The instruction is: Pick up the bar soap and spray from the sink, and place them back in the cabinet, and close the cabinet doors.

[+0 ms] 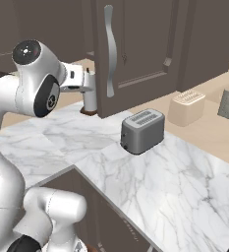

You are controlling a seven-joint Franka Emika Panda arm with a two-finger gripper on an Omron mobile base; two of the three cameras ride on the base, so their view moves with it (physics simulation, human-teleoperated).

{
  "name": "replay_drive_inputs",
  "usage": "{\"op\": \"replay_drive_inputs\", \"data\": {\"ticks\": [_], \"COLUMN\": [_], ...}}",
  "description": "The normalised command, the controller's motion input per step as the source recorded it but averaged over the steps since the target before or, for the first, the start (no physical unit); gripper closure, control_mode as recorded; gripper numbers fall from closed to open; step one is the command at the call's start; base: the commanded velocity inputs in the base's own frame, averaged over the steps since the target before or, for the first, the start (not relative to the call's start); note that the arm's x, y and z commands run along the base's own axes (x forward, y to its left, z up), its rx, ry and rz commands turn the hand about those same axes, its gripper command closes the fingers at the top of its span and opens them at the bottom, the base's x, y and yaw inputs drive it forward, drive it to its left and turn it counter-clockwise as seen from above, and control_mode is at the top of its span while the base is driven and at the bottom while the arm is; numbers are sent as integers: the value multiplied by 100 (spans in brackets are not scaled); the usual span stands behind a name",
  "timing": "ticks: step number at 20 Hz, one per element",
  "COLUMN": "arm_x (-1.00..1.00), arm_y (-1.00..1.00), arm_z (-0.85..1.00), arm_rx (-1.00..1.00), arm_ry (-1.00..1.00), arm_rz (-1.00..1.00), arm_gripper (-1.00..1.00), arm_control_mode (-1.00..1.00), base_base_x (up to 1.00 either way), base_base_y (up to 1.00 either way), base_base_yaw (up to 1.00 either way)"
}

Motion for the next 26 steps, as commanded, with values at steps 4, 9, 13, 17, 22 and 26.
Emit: {"op": "replay_drive_inputs", "data": {"ticks": [4,9,13,17,22,26], "arm_x": [-34,-29,-34,-34,-21,0], "arm_y": [15,9,0,0,0,0], "arm_z": [-23,-19,-7,0,0,0], "arm_rx": [0,0,0,0,0,0], "arm_ry": [1,0,0,1,0,0], "arm_rz": [9,5,0,0,0,0], "arm_gripper": [-100,-100,-100,-100,-100,-100], "arm_control_mode": [-100,-100,-100,-100,100,100], "base_base_x": [0,0,0,0,-17,-54], "base_base_y": [0,0,0,0,0,-4], "base_base_yaw": [0,0,0,0,0,-2]}}
